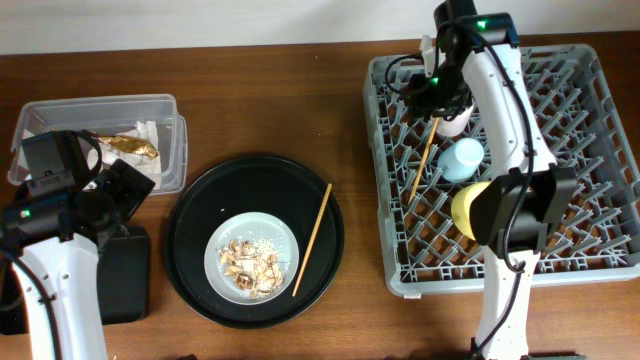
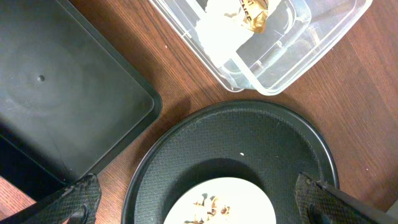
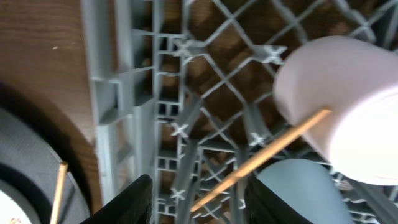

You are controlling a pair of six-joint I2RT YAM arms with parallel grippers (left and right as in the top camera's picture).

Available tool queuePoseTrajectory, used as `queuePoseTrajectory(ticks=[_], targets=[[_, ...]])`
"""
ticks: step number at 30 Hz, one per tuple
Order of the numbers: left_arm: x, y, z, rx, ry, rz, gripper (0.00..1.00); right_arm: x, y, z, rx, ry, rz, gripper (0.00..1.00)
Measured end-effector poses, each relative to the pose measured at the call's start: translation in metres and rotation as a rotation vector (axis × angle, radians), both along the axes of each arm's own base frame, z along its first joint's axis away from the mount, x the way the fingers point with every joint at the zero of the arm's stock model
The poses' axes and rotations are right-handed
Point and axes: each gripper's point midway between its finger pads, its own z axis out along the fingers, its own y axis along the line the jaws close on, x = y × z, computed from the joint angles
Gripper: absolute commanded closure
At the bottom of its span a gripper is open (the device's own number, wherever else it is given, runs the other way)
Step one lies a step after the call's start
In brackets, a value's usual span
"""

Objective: Sort waste into correct bins and load items into the dishwasher rack
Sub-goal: 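Carry the chopstick to the rack and stand it upright in the back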

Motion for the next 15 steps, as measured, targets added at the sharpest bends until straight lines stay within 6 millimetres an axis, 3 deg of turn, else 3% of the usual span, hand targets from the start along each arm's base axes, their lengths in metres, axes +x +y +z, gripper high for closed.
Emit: queuePoseTrajectory(ticks=[3, 7, 11, 15], targets=[[0.000, 0.000, 0.000, 0.000, 0.000, 0.000, 0.01, -0.001, 0.009, -0.001, -0.021, 0.001, -0.004, 0.50], [0.000, 0.000, 0.000, 0.000, 0.000, 0.000, 0.01, 0.007, -0.014, -0.001, -0.119, -0.020, -0.183, 0.54], [0.000, 0.000, 0.000, 0.000, 0.000, 0.000, 0.01, 0.014, -0.021, -0.002, -0.128, -0.041, -0.269, 0.57], [0.000, 0.000, 0.000, 0.000, 0.000, 0.000, 0.01, 0.016, -0.023, -0.022, -0.141, -0.003, -0.354, 0.58]])
